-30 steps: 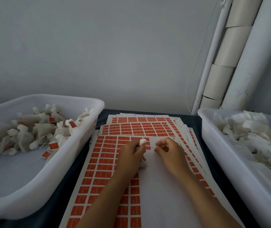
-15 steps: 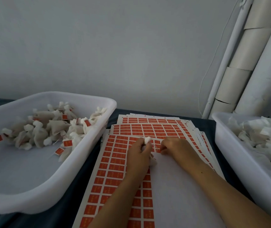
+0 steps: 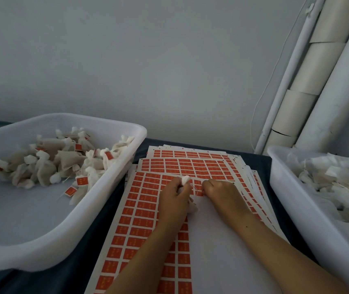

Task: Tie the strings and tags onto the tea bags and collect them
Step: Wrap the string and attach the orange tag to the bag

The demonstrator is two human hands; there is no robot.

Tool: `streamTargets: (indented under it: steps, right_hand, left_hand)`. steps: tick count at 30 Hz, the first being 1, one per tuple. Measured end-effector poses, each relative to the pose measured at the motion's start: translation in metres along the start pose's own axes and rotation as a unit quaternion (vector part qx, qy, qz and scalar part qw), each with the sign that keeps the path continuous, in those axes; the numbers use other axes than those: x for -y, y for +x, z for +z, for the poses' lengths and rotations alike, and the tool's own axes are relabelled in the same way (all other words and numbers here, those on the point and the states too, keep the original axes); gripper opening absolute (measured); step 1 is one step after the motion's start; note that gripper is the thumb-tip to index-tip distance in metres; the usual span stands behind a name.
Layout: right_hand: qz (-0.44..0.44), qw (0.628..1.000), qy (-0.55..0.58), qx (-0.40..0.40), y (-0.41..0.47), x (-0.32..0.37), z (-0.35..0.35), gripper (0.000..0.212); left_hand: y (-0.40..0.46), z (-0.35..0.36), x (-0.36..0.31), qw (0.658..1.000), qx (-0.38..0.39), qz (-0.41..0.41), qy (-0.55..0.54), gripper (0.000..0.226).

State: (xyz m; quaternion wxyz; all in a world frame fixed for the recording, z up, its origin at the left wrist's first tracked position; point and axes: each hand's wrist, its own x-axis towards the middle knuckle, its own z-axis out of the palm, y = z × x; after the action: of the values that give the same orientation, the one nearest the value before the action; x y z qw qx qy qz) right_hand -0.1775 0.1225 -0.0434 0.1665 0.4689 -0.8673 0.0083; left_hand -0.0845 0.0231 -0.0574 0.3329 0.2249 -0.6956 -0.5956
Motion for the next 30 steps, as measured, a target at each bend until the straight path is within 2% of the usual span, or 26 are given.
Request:
streamTargets:
  steps: [12, 16, 20, 26, 30]
  right_hand:
    - [-0.025, 1.000, 0.006, 0.002, 0.002, -0.008, -0.005, 0.033]
    - [-0.041, 0.999, -0.013, 0.007, -0.001, -0.004, 0.000, 0.039]
    - [-0.049, 0.998, -0.007, -0.027, -0.001, -0.008, -0.001, 0.032]
    - [-0.093, 0.996, -0.012, 0.003, 0.002, -0.016, -0.007, 0.029]
    - [-0.129, 0.991, -0.028, -0.029, 0.000, -0.012, -0.013, 0.040]
  left_hand:
    - [0.001, 0.001, 0.002, 1.000, 0.005, -0.001, -0.009, 0.018]
    - [0.001, 0.000, 0.002, 1.000, 0.003, 0.001, -0.012, 0.016]
    - [0.001, 0.001, 0.001, 1.000, 0.009, 0.002, -0.016, 0.017]
    - [0.002, 0.000, 0.001, 1.000, 0.004, 0.001, -0.015, 0.019]
    - [0.001, 0.001, 0.001, 1.000, 0.004, 0.008, -0.024, 0.018]
